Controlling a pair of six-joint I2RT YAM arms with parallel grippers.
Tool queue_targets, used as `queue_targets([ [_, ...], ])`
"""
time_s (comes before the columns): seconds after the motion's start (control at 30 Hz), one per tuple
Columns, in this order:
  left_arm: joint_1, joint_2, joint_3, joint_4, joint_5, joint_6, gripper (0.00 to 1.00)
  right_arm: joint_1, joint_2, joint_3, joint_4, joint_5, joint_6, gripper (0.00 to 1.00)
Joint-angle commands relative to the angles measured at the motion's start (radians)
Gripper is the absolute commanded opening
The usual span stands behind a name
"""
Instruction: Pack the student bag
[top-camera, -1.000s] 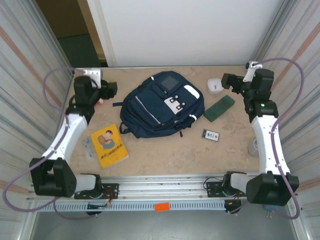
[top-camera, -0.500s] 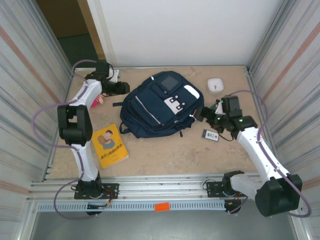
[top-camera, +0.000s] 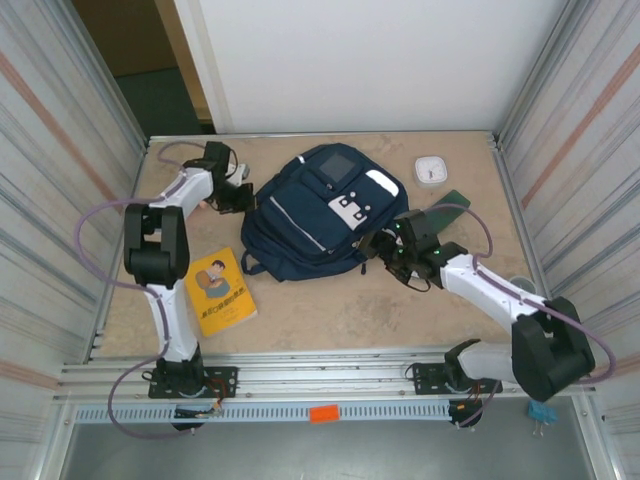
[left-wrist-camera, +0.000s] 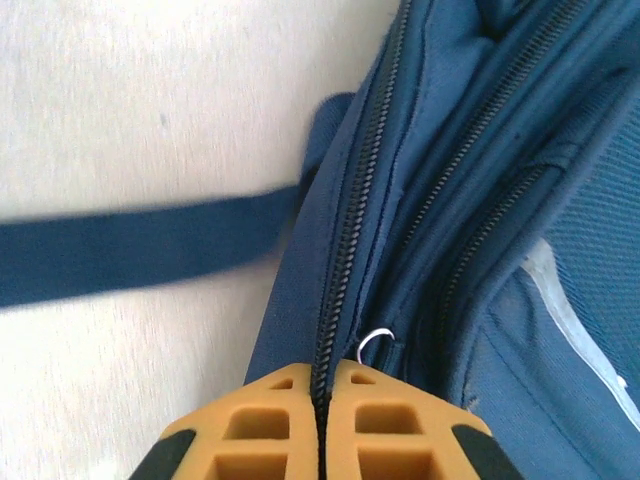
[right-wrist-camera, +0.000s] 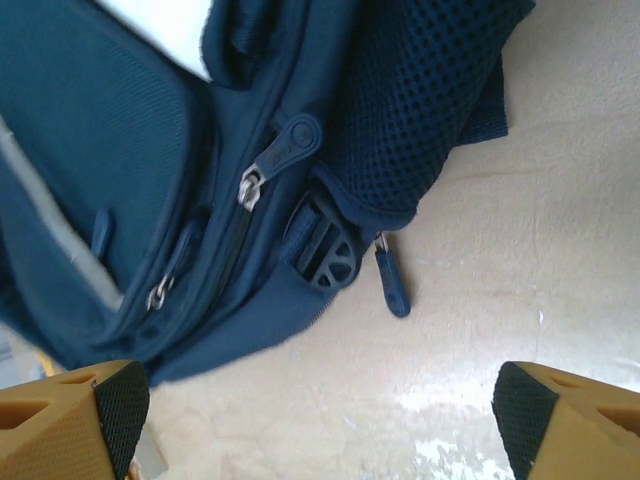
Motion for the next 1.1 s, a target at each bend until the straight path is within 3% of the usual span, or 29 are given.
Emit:
queue_targets([
  [0.0,-0.007,-0.198,-0.084,0.026,0.075,-0.055,0.0,0.006,0.057,0.002,0.092,0.034,0.058,0.9],
  [0.13,-0.015,-0.381,-0.228,0.118,0.159,-0.18,0.0,-0.002,0.114,0.037,0.075,0.056,0.032,0.89],
  [0.27,-0.059,-0.525,-0.372,0.16,0.172,-0.283,0.0,-0.031,0.164,0.059,0.117,0.02,-0.007,0.89],
  [0.47,-0.199,-0.666,-0.572,0.164,0.076,-0.386,0.0,-0.114,0.233,0.143,0.133,-0.007,-0.094,0.89],
  [0.63,-0.26,-0.754,-0.722,0.167,-0.018,-0.461,0.04,-0.178,0.304,0.222,0.114,-0.088,-0.193,0.88],
  [0.7,-0.264,-0.79,-0.757,0.159,-0.046,-0.47,0.18,-0.188,0.312,0.237,0.091,-0.094,-0.214,0.87],
  [0.77,-0.264,-0.83,-0.757,0.138,-0.068,-0.443,0.52,-0.197,0.293,0.231,0.082,-0.095,-0.226,0.86],
  [0.83,-0.264,-0.877,-0.72,0.114,-0.109,-0.379,0.94,-0.21,0.254,0.223,0.056,-0.103,-0.242,0.84],
  [0.97,-0.265,-0.926,-0.629,0.136,-0.133,-0.173,0.99,-0.215,0.132,0.199,-0.005,-0.087,-0.272,0.84],
  [1.07,-0.273,-0.912,-0.577,0.187,-0.089,0.061,0.99,-0.204,0.014,0.163,-0.04,-0.059,-0.284,0.85],
])
